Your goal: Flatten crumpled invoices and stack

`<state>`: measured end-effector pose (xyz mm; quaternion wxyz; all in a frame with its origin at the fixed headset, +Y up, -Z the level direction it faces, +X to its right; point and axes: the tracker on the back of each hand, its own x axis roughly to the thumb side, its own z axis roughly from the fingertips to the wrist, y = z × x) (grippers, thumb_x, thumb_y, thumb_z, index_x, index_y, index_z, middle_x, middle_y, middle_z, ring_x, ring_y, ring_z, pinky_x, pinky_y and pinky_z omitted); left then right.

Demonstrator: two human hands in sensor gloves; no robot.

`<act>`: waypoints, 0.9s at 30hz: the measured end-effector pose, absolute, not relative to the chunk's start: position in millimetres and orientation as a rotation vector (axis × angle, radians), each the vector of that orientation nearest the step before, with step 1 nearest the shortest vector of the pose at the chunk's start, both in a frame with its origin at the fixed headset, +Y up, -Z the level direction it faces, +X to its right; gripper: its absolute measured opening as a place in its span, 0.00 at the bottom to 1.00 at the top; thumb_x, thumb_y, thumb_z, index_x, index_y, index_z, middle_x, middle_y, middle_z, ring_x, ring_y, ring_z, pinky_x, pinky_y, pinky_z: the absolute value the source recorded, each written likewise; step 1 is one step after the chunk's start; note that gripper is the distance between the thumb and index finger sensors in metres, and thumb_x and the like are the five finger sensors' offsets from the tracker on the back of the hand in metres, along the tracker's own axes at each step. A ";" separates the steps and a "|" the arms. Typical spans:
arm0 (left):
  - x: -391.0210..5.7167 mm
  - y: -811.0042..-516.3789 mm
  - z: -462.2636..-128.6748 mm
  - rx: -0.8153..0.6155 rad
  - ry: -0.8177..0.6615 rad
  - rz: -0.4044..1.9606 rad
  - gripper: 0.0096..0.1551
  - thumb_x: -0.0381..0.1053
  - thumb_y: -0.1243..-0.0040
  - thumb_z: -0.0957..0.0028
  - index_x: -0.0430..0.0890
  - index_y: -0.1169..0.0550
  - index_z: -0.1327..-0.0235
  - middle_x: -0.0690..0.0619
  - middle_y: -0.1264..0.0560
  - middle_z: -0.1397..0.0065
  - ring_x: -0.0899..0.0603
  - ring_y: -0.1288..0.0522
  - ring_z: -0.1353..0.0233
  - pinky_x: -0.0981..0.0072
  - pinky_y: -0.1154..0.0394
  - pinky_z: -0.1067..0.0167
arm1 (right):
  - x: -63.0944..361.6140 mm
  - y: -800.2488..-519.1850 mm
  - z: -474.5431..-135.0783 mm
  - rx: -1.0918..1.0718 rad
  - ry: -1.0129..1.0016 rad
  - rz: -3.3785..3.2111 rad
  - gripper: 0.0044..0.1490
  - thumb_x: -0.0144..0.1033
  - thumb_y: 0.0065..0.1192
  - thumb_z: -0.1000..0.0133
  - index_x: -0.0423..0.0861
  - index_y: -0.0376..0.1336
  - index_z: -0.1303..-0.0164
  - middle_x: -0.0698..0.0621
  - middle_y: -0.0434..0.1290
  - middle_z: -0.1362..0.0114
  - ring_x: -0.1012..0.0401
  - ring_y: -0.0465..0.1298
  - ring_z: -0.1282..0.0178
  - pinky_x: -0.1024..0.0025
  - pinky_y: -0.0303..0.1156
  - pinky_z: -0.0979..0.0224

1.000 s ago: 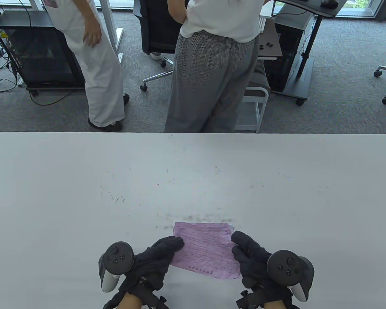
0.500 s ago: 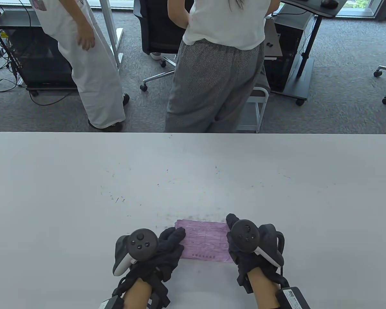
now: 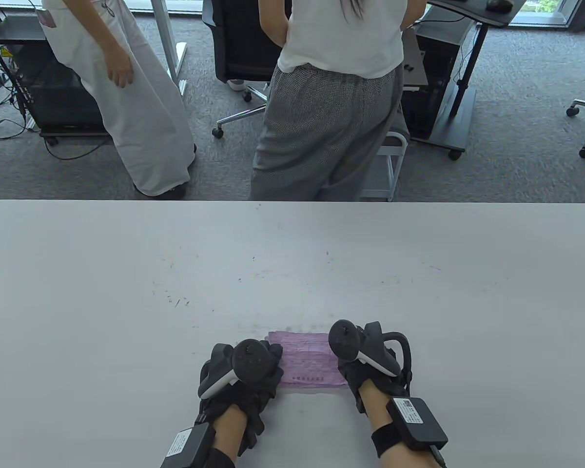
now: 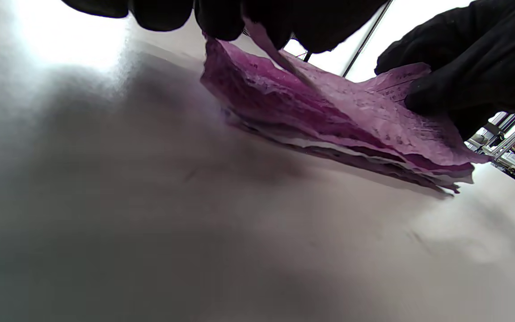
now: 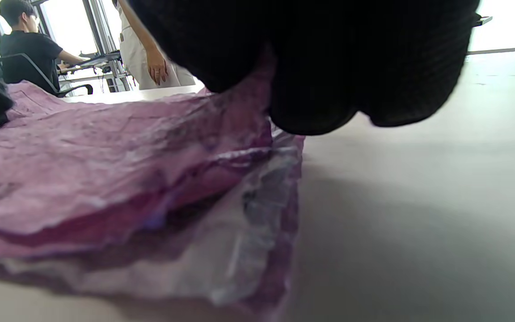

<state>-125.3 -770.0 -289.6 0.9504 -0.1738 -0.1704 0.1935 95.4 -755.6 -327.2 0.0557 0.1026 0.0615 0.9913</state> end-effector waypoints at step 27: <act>-153.9 -763.0 -289.9 -0.269 -0.241 0.684 0.32 0.42 0.48 0.37 0.40 0.39 0.20 0.31 0.55 0.20 0.19 0.47 0.23 0.30 0.40 0.33 | 148.4 -739.9 -290.8 -0.093 0.208 2.610 0.35 0.37 0.57 0.40 0.37 0.52 0.26 0.26 0.62 0.26 0.37 0.72 0.34 0.49 0.77 0.40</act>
